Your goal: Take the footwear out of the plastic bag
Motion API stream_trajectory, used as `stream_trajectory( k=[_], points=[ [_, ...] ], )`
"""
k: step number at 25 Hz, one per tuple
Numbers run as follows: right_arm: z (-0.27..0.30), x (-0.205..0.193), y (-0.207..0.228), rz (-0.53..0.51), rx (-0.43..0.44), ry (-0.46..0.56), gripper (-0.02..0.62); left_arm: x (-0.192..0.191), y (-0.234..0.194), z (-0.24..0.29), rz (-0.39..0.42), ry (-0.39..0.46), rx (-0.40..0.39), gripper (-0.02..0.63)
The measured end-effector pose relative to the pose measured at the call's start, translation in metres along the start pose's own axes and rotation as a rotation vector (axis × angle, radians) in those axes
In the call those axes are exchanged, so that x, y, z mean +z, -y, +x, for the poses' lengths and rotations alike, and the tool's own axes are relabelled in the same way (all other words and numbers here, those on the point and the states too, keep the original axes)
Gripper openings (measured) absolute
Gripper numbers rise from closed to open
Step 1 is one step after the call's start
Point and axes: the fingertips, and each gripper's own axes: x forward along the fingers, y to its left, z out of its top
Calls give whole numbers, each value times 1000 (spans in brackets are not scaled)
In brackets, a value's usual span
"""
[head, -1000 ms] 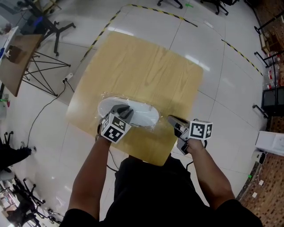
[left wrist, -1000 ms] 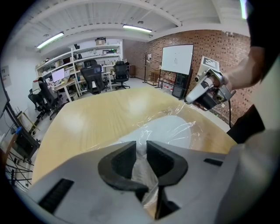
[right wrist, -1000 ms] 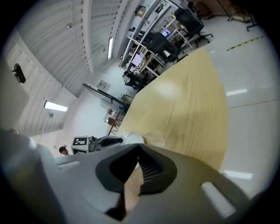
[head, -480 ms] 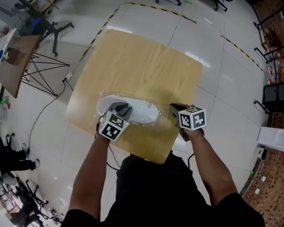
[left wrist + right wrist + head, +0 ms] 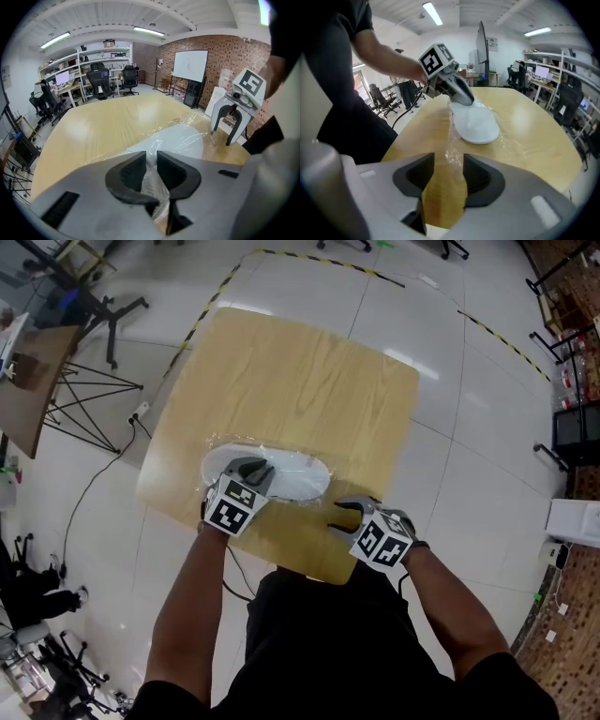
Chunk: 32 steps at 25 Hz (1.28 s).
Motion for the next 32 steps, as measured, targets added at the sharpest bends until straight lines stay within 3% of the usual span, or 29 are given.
stream_trajectory(
  k=[4, 11, 18, 21, 23, 28, 30, 32],
  points=[
    [2, 3, 9, 7, -61, 13, 5, 0, -1, 1, -2, -11, -11, 78],
    [-22, -10, 2, 0, -100, 48, 2, 3, 3, 2, -14, -3, -4, 77],
    [-39, -31, 11, 100, -90, 28, 2, 4, 3, 0, 1, 12, 0, 71],
    [-62, -59, 34, 266, -157, 25, 2, 4, 6, -2, 5, 14, 5, 54],
    [-69, -56, 48, 433, -182, 102, 2, 3, 6, -8, 4, 27, 4, 46],
    [-50, -1, 79, 881, -37, 411, 52, 17, 11, -19, 12, 81, -21, 54],
    [-31, 11, 87, 1019, 20, 454, 52, 21, 15, -23, 32, 89, -34, 54],
    [-13, 9, 87, 1082, 52, 416, 59, 18, 22, -24, 51, 78, -45, 54]
  ],
)
